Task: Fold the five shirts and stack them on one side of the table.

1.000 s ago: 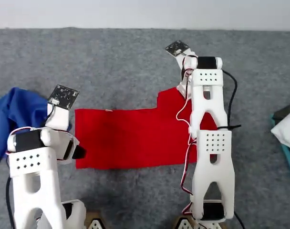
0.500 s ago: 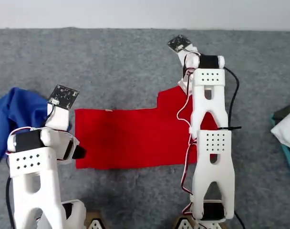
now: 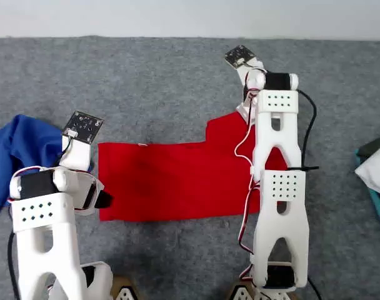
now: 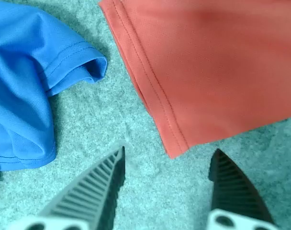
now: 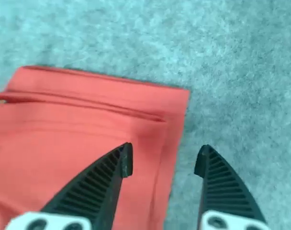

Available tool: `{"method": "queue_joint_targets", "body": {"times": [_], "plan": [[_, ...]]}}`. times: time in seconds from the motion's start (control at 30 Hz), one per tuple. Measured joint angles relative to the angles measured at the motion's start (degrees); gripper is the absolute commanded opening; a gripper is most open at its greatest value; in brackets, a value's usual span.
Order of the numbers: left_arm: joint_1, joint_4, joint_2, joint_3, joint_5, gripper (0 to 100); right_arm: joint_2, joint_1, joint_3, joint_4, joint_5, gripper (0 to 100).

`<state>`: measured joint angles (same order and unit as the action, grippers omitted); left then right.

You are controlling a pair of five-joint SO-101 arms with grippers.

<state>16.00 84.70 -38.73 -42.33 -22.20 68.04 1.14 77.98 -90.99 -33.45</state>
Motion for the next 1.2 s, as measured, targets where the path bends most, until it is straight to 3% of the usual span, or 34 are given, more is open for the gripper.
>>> {"method": "queue_joint_targets", "body": {"times": [0.2, 0.43, 0.73, 1.03, 1.2], "plan": [[0.0, 0.0, 0.0, -0.2, 0.0, 28, 3.6, -1.2, 0.0, 4.7, 0.0, 22.2], [0.0, 0.0, 0.0, -1.6, 0.0, 28, 6.3, -1.0, 0.1, 7.0, 0.0, 0.4], [0.0, 0.0, 0.0, -1.6, 0.0, 28, 6.5, -1.2, 0.4, 6.9, 0.1, 0.9], [0.0, 0.0, 0.0, -1.6, 0.0, 28, 7.3, 0.8, 10.5, -8.6, -3.0, 0.9], [0.0, 0.0, 0.0, -1.6, 0.0, 28, 7.2, 1.5, 14.1, -9.7, -3.7, 0.9]]}}
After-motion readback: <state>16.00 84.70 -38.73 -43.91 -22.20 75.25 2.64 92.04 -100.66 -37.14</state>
